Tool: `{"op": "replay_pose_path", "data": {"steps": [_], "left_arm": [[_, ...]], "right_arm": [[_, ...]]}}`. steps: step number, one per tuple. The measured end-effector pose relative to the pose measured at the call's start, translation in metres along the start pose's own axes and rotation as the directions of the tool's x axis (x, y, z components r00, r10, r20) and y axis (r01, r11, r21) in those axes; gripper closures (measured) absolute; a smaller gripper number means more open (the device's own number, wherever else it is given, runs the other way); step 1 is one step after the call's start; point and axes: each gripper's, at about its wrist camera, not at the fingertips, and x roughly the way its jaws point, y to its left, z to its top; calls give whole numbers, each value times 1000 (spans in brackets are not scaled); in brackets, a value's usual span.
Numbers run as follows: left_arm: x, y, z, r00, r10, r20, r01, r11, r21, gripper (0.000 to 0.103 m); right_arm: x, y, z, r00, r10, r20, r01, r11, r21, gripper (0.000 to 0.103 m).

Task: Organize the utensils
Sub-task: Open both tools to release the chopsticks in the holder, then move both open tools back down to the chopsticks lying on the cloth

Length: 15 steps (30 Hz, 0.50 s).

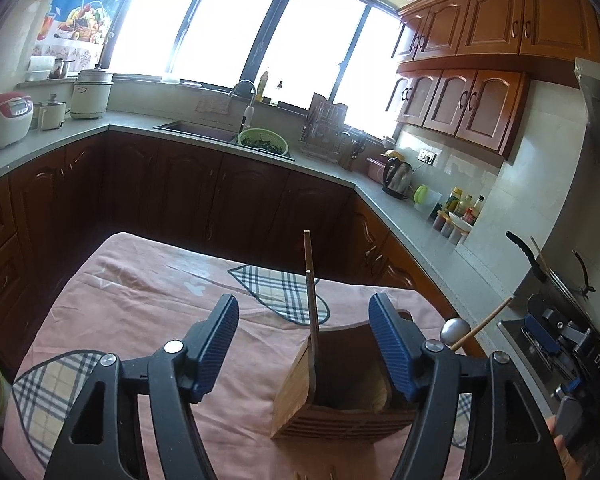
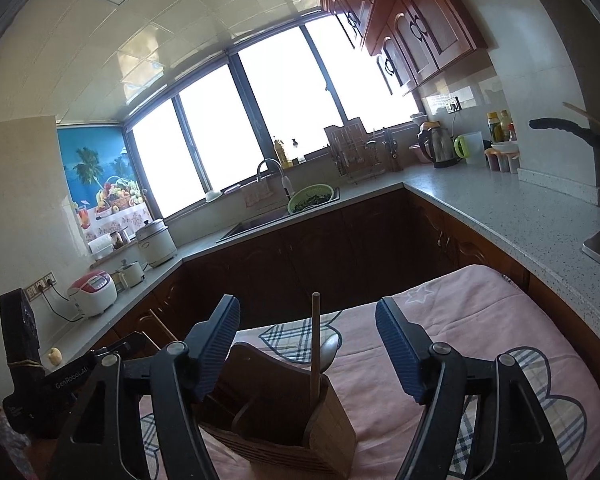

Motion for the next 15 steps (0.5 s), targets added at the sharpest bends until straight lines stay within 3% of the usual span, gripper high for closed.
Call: {"op": "replay_pose_path", "data": {"steps": [2,15], "left_arm": [[-15,2,-7,1000,6,-2,-6,1000,-12,20],[-131,20,-63,997,-3,-80,-2,998,-61,19]], "right_arm": [[-10,-2,-1,1000,10,2,-10,1000,18,25],[-85,-6,-39,998,32,-63,-29,998,62,20]]}}
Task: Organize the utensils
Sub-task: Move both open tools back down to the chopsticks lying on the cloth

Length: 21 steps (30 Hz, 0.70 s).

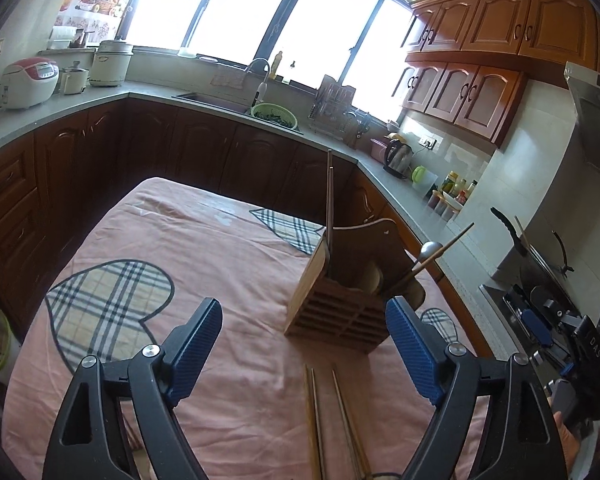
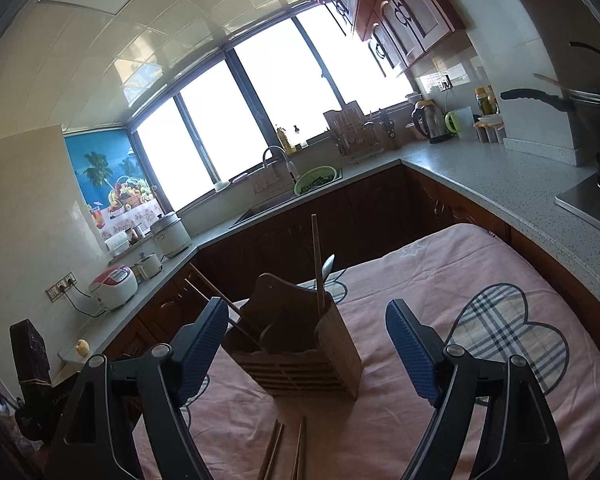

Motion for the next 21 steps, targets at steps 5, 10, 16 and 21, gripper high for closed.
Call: {"op": "replay_pose_path", "data": {"steps": [5,10,16,21], "left_arm": [[-41,-2,-19,1000,-2,-16,2,1000,-1,19],[-74,-9,-37,999,-9,-30,10,1000,19,19],[-97,-18,-57,998,-22,-51,23,999,26,19],[-111,-20,-76,996,-22,-81,25,999,38,19]], "right_arm": [[-33,2,-16,1000,-9,-11,9,1000,-2,20],[-62,3,-30,1000,-22,-21,22,1000,-15,20],[-87,5,-54,998,-40,-45,39,999,-23,20],[-105,1,-76,997,-55,-60,54,998,-24,20]]}}
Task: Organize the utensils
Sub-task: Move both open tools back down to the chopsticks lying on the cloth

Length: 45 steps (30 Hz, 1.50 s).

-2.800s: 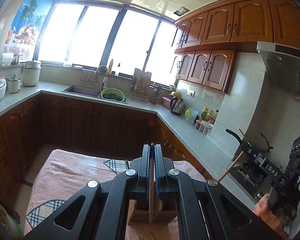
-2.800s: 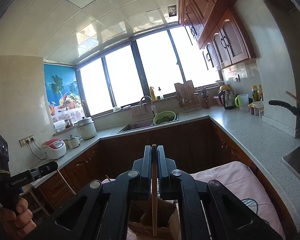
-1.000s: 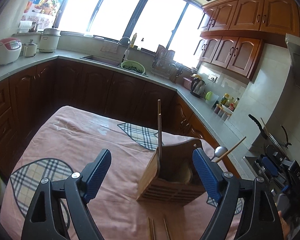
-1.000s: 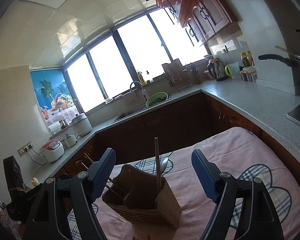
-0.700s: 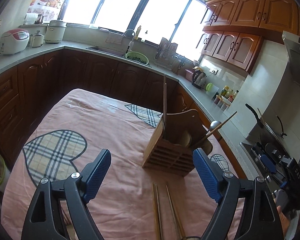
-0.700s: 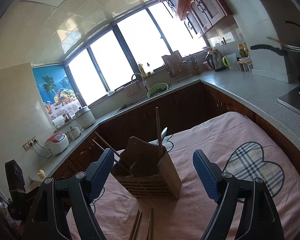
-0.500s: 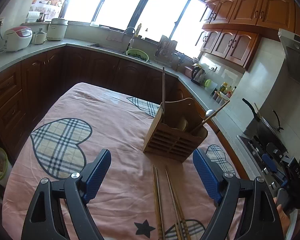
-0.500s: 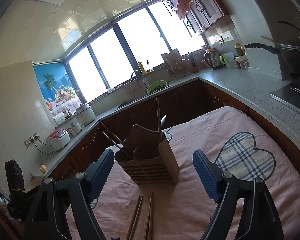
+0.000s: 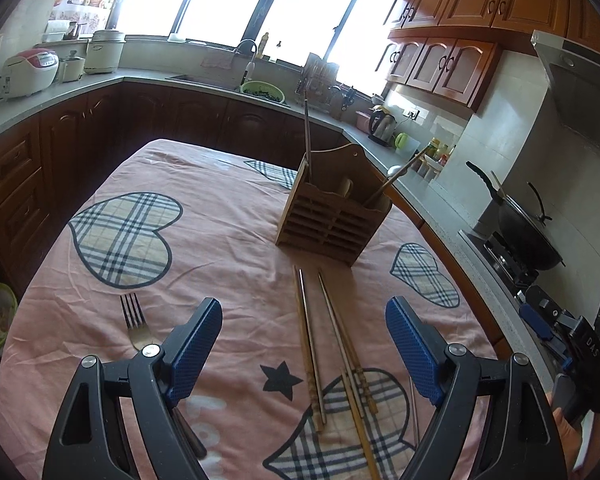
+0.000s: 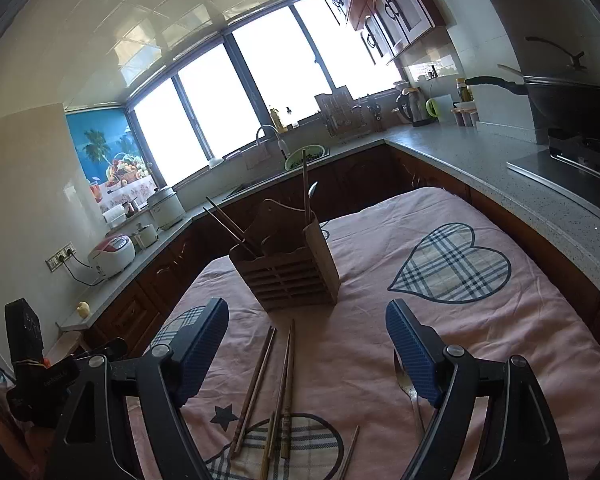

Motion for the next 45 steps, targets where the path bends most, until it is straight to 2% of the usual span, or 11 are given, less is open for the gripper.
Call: {"op": "replay_pose_path", "data": {"steps": [7,19,28,36,39,41,45], "left_arm": [[-5,-14,-24,998,-2,-61,5,999,38,19],[17,-39,-44,989,10,-149,4,996,94,19],[57,-71,-68,961,65,-269,-9,979,205,20],[83,-86,-81,938,129,-323,-38,961,274,25],[95,-84,-85,922,123,-366,-27,966,257,31],[102,-85,-88,914,131,-384,-29,965,259,41],[110,-91,-89,915,157,-371,-42,953,301,41]], "right_arm": [[-11,-8,-24,999,-17,-32,17,1000,3,20],[-18,-17,-51,996,-32,-86,32,999,-2,20],[4,-25,-72,981,-53,-184,54,999,5,21],[8,-30,-78,977,-60,-205,64,998,12,24],[12,-30,-80,974,-61,-218,65,998,12,27],[15,-29,-82,971,-62,-231,65,998,7,30],[21,-29,-87,966,-65,-250,68,998,3,33]]}}
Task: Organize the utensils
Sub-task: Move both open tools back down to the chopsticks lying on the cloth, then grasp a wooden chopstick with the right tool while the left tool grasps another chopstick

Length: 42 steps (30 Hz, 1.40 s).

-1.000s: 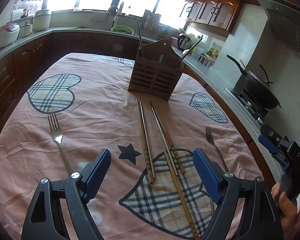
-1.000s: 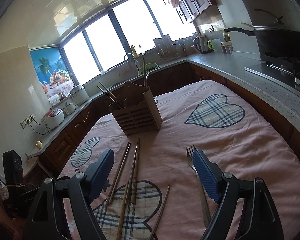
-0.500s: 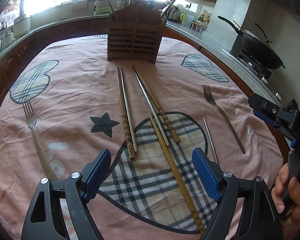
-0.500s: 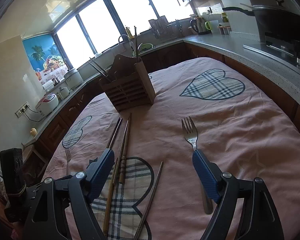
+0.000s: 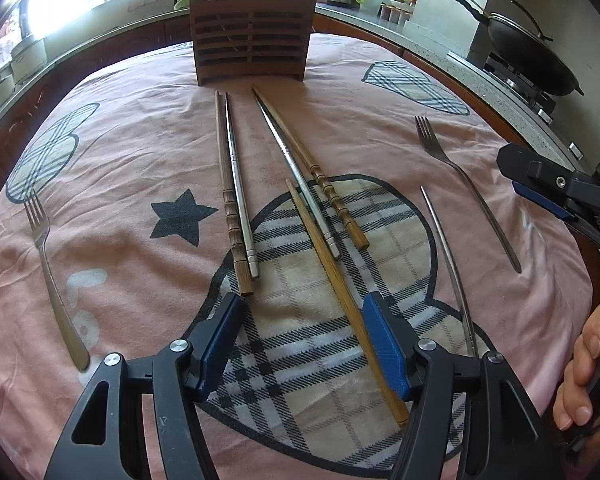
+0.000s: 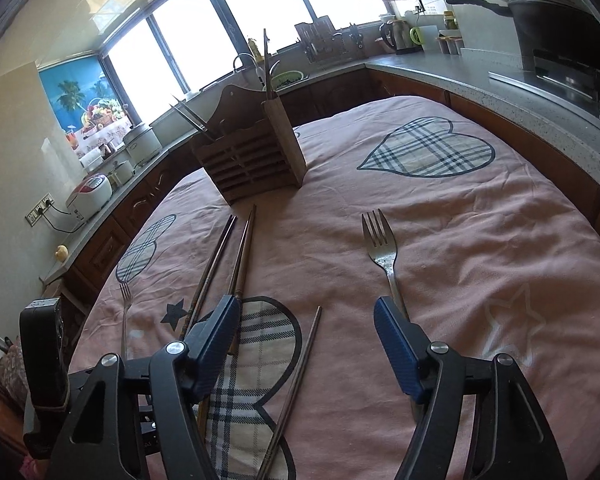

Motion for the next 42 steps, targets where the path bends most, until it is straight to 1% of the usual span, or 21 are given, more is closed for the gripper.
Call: {"op": "replay_pose_path", "data": {"steps": [3,6,7,11,13,17,18,19,21,25,28,32,35,38,42], "left_arm": [[4,-1,3,1000,6,-5,-6,1000,17,40],[7,5,6,1000,0,-10,0,1000,11,40],[6,7,7,1000,3,-10,-3,1000,9,43],[5,18,9,1000,-3,-16,3,1000,1,49],[7,21,11,1000,-11,-22,10,1000,-2,51],[12,18,20,999,-27,-41,28,1000,15,62],[13,17,23,998,-32,-46,33,999,21,63],[15,15,25,998,-39,-51,41,999,27,67],[19,14,30,997,-48,-61,50,998,34,68],[16,27,30,993,-74,-86,75,997,3,68],[1,41,27,994,-94,-59,92,995,-23,68],[-13,45,35,988,-154,9,154,988,-23,69],[-7,42,47,984,-175,29,176,984,-6,74],[7,41,57,980,-199,22,199,980,2,74],[33,42,70,983,-183,-11,183,983,11,75]], "right_arm": [[3,0,-1,1000,-2,-6,2,1000,-2,33],[5,-1,0,1000,-5,-11,5,1000,-3,34],[5,-2,0,1000,-5,-13,5,1000,-3,38],[10,-4,-2,999,-8,-33,8,1000,-2,46],[14,-4,-3,999,-10,-50,10,1000,-8,53],[27,-1,-7,995,-21,-93,18,999,-32,57],[31,0,-9,994,-28,-106,24,999,-40,59],[35,0,-9,992,-34,-118,29,999,-46,63],[42,1,-10,989,-47,-143,40,998,-56,66],[52,0,-11,983,-52,-176,42,997,-61,67],[55,0,-11,981,-48,-187,36,997,-65,67],[58,2,-10,980,-51,-192,36,996,-80,67],[60,3,-9,979,-47,-196,31,996,-84,67],[62,2,-7,979,-37,-200,23,997,-72,67],[62,-1,-7,979,-27,-201,16,998,-56,69]]}}
